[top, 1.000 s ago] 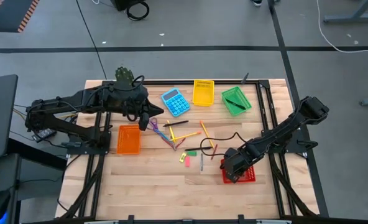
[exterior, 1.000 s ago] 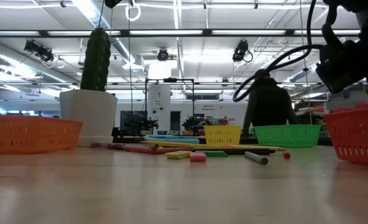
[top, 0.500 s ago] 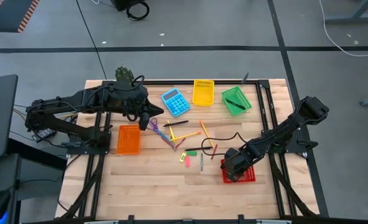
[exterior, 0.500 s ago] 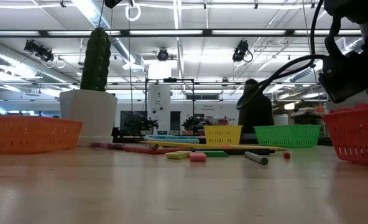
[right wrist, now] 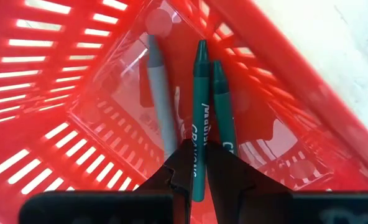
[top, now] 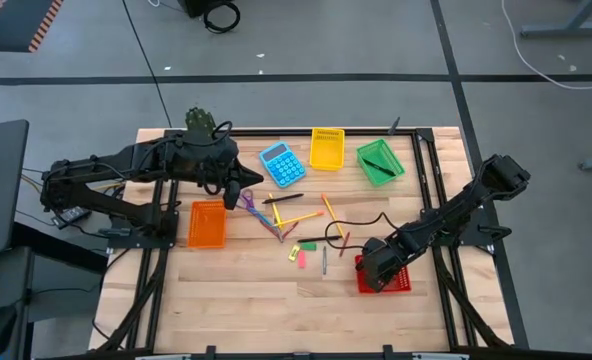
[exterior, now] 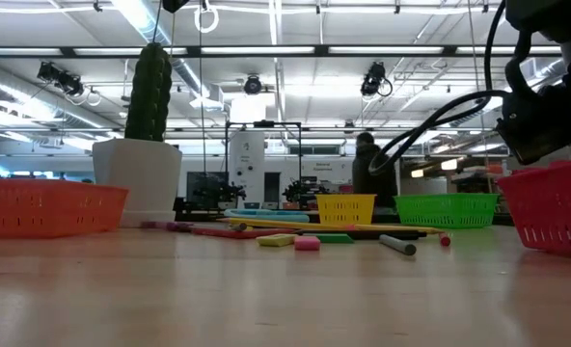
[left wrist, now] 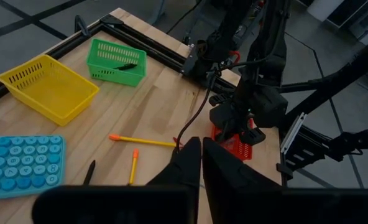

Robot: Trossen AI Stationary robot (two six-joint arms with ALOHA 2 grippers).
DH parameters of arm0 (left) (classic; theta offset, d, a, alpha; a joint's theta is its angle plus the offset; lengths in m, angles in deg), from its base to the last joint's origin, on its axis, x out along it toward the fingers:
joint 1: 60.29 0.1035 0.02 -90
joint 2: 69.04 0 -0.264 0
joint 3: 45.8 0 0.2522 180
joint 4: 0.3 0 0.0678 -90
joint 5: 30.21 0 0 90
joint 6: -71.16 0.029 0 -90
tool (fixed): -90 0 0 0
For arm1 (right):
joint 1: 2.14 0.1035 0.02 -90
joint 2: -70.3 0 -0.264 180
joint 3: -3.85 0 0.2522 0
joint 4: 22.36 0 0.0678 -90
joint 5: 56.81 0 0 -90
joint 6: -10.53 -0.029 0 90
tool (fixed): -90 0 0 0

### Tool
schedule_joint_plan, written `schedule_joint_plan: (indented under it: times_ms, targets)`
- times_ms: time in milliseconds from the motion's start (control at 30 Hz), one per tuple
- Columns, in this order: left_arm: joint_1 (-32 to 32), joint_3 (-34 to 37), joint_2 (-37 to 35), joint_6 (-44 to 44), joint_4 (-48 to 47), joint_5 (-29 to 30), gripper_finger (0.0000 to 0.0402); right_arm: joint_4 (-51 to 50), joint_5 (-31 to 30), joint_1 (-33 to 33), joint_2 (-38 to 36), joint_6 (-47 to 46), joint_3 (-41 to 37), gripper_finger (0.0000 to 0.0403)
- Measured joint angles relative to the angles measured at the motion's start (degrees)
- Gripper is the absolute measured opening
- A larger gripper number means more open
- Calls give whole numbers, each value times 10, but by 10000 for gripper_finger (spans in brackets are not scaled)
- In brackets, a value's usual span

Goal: Sort crayons/erasers/pens/pencils in bins
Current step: Put the green crayon into the red bin

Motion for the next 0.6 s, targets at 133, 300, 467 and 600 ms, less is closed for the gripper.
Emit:
schedule_joint_plan:
  times_ms: [133, 300, 467, 600]
  targets:
    - [0, 0, 0, 0, 0, 0, 29, 1, 2, 0, 0, -7, 0, 46]
    - [0, 0, 0, 0, 0, 0, 26, 1, 6, 0, 2, -18, 6, 56]
    - [0, 0, 0, 1, 0, 0, 24, 2, 10, 0, 2, -18, 15, 72]
    - [0, 0, 0, 1, 0, 0, 30, 1, 18, 0, 2, -27, 16, 78]
